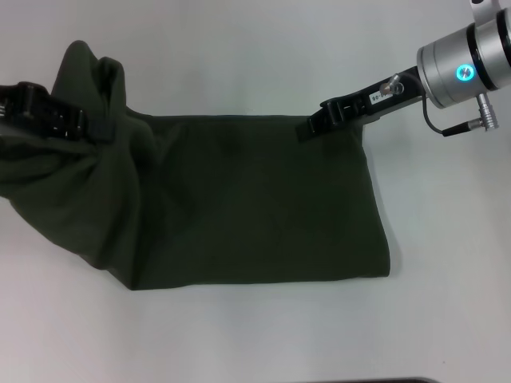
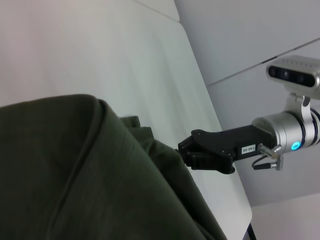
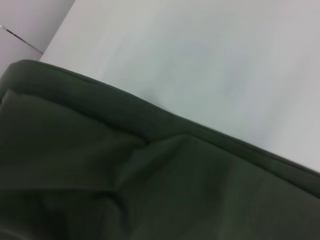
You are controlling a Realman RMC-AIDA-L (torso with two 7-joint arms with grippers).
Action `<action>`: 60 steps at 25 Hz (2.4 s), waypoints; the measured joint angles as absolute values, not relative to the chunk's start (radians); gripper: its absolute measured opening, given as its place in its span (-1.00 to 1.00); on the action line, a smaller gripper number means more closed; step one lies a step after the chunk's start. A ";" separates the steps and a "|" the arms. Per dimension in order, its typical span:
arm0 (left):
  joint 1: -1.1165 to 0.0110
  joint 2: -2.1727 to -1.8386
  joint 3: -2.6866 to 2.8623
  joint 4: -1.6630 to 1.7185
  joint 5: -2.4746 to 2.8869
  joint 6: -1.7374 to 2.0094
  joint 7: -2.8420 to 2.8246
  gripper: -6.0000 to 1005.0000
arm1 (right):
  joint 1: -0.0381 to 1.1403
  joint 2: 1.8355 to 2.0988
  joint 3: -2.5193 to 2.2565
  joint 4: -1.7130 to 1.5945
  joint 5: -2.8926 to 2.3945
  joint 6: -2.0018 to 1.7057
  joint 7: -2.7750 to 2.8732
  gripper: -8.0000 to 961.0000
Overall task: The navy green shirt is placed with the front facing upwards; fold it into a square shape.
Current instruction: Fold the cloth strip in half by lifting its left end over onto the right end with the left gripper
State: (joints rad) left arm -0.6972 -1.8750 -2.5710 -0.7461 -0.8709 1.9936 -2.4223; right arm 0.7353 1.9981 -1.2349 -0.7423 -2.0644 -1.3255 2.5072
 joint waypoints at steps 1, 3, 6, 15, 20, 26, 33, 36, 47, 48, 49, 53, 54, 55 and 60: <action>-0.698 -1.875 -2.573 -0.746 -0.872 1.991 -2.425 -0.88 | 0.734 1.998 -1.235 -0.742 -2.064 -1.326 2.507 -0.93; -0.695 -1.875 -2.584 -0.745 -0.875 1.988 -2.429 -0.88 | 0.730 1.996 -1.234 -0.742 -2.065 -1.325 2.506 -0.93; -0.687 -1.873 -2.593 -0.749 -0.876 1.986 -2.431 -0.88 | 0.726 1.997 -1.228 -0.742 -2.064 -1.325 2.502 -0.93; -0.681 -1.822 -2.719 -0.756 -0.877 1.972 -2.459 -0.87 | 0.782 2.095 -1.221 -0.691 -1.994 -1.364 2.403 -0.94; -0.671 -1.808 -2.755 -0.766 -0.878 1.968 -2.471 -0.87 | 0.844 2.097 -1.269 -0.506 -1.787 -1.340 2.197 -0.94; -0.661 -1.815 -2.762 -0.776 -0.884 1.972 -2.464 -0.86 | 0.851 2.107 -1.337 -0.455 -1.713 -1.169 2.166 -0.94; -0.662 -1.822 -2.759 -0.782 -0.893 1.983 -2.460 -0.86 | 0.910 2.111 -1.555 -0.399 -1.532 -0.938 2.141 -0.94; -0.658 -1.825 -2.752 -0.782 -0.922 1.989 -2.454 -0.86 | 0.946 2.114 -1.620 -0.390 -1.499 -0.866 2.143 -0.94; -0.662 -1.841 -2.744 -0.784 -0.939 1.996 -2.434 -0.85 | 0.994 2.121 -1.694 -0.360 -1.386 -0.724 2.142 -0.94; -0.665 -1.844 -2.744 -0.784 -0.939 1.996 -2.432 -0.85 | 0.994 2.121 -1.708 -0.360 -1.374 -0.714 2.141 -0.94; -0.667 -1.846 -2.743 -0.784 -0.939 1.996 -2.430 -0.85 | 0.994 2.121 -1.723 -0.360 -1.361 -0.705 2.141 -0.94; -0.678 -1.859 -2.743 -0.784 -0.939 1.992 -2.423 -0.84 | 0.997 2.121 -1.764 -0.357 -1.340 -0.694 2.143 -0.94; -0.678 -1.860 -2.743 -0.784 -0.939 1.990 -2.423 -0.84 | 0.997 2.121 -1.767 -0.356 -1.340 -0.704 2.144 -0.94; -0.677 -1.861 -2.743 -0.784 -0.939 1.988 -2.423 -0.84 | 0.995 2.119 -1.769 -0.357 -1.340 -0.722 2.144 -0.94; -0.669 -1.864 -2.745 -0.784 -0.939 1.985 -2.422 -0.84 | 0.963 2.106 -1.755 -0.375 -1.337 -0.806 2.145 -0.94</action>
State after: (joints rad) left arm -0.6688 -1.8639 -2.7449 -0.7838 -0.9389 1.9854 -2.4220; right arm 0.9631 2.1058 -1.7550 -0.3745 -1.3374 -0.8060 2.1454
